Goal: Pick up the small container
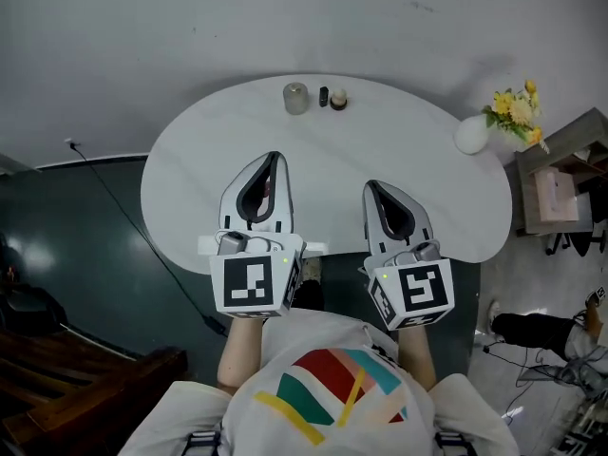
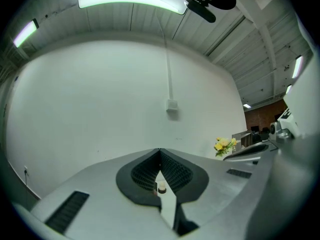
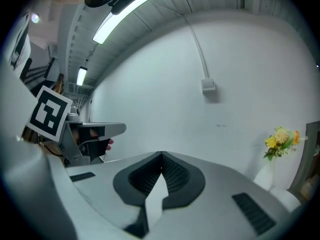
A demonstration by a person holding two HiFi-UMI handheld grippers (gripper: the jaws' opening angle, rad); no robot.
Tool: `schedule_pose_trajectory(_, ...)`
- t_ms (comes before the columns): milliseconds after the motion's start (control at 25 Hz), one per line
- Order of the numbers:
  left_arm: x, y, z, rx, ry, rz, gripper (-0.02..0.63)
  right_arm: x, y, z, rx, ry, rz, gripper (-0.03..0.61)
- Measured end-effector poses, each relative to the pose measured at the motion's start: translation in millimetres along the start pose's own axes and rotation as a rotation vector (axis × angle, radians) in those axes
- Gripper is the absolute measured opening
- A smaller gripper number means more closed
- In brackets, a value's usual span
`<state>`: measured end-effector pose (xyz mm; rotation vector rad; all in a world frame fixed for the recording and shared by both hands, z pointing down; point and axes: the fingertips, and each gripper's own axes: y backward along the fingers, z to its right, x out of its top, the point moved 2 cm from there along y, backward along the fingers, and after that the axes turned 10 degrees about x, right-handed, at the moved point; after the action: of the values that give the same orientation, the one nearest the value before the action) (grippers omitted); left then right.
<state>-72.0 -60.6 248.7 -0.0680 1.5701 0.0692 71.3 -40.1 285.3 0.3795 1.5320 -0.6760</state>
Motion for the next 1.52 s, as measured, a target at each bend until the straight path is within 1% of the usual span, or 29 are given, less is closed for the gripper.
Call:
schedule_pose_trajectory(160, 3, -38, -15, -0.015, 0.027, 0.021, 0.018, 8, -39, 7, -0.015, 0.055, -0.03, 0.011)
schedule_pose_trajectory(280, 0, -59, -21, -0.022, 0.049, 0.017, 0.018, 10, -59, 14, -0.024, 0.052, -0.039, 0.011)
schedule_pose_trajectory(440, -7, -78, -24, -0.025, 0.042, -0.005, 0.017, 14, -74, 27, -0.039, 0.048, -0.036, 0.011)
schedule_pose_trajectory(640, -9, -90, -24, -0.019, 0.044, -0.007, 0.017, 16, -83, 37, -0.043, 0.039, -0.026, 0.011)
schedule_pose_trajectory(760, -9, -94, -24, -0.008, 0.029, -0.014, 0.017, 19, -88, 39, -0.026, 0.036, -0.017, 0.011)
schedule_pose_trajectory(960, -11, -95, -26, 0.021, 0.019, -0.053, 0.017, 21, -95, 43, 0.016, 0.027, -0.005, 0.011)
schedule_pose_trajectory(1240, -2, -99, -19, 0.037, 0.021, 0.003, 0.018, 24, -95, 49, 0.059, 0.002, 0.046, 0.011)
schedule_pose_trajectory(1360, -2, -100, -20, 0.05, 0.024, -0.004, 0.018, 26, -98, 52, 0.072, -0.006, 0.06, 0.011)
schedule_pose_trajectory(1520, -3, -104, -27, 0.075, 0.022, 0.0, 0.017, 23, -105, 51, 0.098, 0.008, 0.04, 0.012)
